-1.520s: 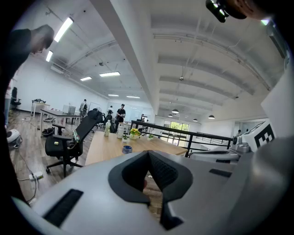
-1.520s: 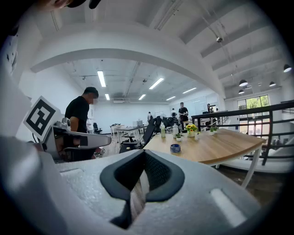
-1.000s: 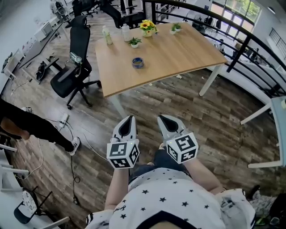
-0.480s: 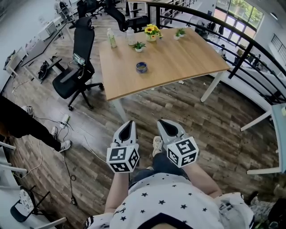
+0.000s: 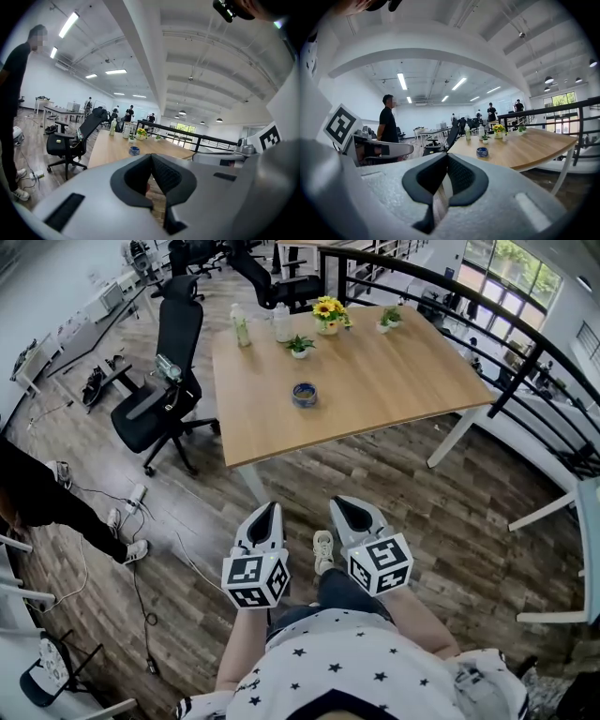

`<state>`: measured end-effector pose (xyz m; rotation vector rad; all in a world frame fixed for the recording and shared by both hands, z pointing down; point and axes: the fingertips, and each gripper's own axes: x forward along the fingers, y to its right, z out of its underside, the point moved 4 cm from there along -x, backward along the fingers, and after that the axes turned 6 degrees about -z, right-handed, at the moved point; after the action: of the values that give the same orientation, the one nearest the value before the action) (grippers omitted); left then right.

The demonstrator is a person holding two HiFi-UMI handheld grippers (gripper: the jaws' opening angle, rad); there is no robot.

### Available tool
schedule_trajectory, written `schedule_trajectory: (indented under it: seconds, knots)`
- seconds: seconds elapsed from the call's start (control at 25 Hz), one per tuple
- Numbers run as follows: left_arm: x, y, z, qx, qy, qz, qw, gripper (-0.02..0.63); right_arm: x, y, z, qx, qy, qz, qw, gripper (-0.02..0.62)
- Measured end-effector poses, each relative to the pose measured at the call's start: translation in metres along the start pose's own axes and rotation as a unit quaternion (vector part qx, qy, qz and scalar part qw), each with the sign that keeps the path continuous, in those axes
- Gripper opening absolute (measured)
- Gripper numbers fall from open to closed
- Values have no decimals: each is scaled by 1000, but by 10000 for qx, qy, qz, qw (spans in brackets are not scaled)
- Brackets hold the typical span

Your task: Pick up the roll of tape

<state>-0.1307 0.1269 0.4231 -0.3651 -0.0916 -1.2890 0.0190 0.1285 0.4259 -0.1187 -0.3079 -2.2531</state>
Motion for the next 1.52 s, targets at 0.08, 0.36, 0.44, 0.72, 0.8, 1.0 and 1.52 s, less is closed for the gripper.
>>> schedule_trajectory:
  seconds: [0.08, 0.36, 0.44, 0.72, 0.8, 1.0, 1.52]
  knots:
    - [16, -7, -3, 16, 2, -39, 10000, 3, 14, 12, -2, -22, 4, 12, 10000, 6]
    - [81, -25, -27, -11, 0, -72, 10000, 3, 70, 60, -23, -25, -41, 41, 10000, 6]
    - [98, -29, -35, -6, -7, -81, 10000, 3, 85, 72, -31, -26, -50, 50, 10000, 6]
    - [157, -41, -64, -39, 1, -155, 9999, 3, 135, 117, -60, -40, -136, -12, 9999, 6]
    - [173, -44, -71, -76, -5, -171, 9998, 3, 149, 130, -67, -29, -140, -31, 9999, 6]
    - [214, -54, -80, -155, -29, -265, 9995, 3, 185, 164, -76, -54, -225, -52, 9997, 6]
    - [297, -82, -83, -319, -173, -467, 9982, 3, 270, 248, -58, 37, -684, -47, 9976, 8]
